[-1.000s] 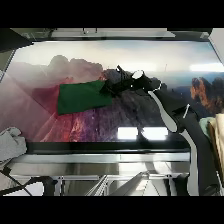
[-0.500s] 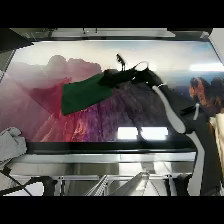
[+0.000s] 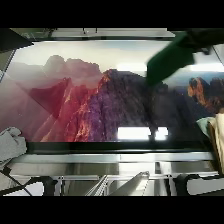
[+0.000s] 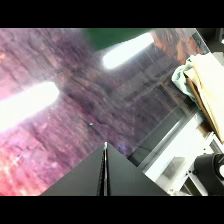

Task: Fold the shirts.

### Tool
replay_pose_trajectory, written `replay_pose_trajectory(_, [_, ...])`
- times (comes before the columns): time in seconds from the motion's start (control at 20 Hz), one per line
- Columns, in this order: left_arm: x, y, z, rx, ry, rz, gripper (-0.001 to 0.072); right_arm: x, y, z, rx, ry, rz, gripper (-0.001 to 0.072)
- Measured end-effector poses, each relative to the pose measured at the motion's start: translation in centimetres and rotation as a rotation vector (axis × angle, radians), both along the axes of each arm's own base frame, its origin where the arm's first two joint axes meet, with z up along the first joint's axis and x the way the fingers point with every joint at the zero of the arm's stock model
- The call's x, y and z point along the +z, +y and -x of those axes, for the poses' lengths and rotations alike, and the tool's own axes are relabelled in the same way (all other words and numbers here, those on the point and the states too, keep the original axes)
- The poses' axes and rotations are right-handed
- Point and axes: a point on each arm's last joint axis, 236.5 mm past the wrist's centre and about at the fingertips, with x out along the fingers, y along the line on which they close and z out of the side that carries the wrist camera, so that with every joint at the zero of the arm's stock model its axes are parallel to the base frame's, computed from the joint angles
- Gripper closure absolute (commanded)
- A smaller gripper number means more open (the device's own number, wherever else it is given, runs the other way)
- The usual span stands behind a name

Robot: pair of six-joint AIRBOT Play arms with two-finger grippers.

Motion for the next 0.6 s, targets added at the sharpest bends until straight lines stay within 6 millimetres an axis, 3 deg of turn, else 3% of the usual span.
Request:
replay_pose_trajectory(0.1, [0.0, 0.0, 0.0, 0.0, 0.0, 0.0, 0.0704, -0.4, -7.1, 3.2, -0.149, 0.092, 0.039, 0.0679])
replay_pose_trajectory(0.3, [0.0, 0.0, 0.0, 0.001, 0.002, 0.001, 0.0704, -1.4, -16.2, 9.4, -0.373, 0.249, 0.048, 0.0679])
replay_pose_trajectory(0.45, [0.1, 0.0, -0.1, 0.004, -0.002, 0.002, 0.0704, -2.5, -20.7, 13.8, -0.519, 0.371, 0.083, 0.0678])
replay_pose_trajectory(0.6, [0.1, 0.0, -0.2, 0.006, -0.003, 0.003, 0.0704, -2.8, -22.9, 16.5, -0.617, 0.439, 0.107, 0.0679])
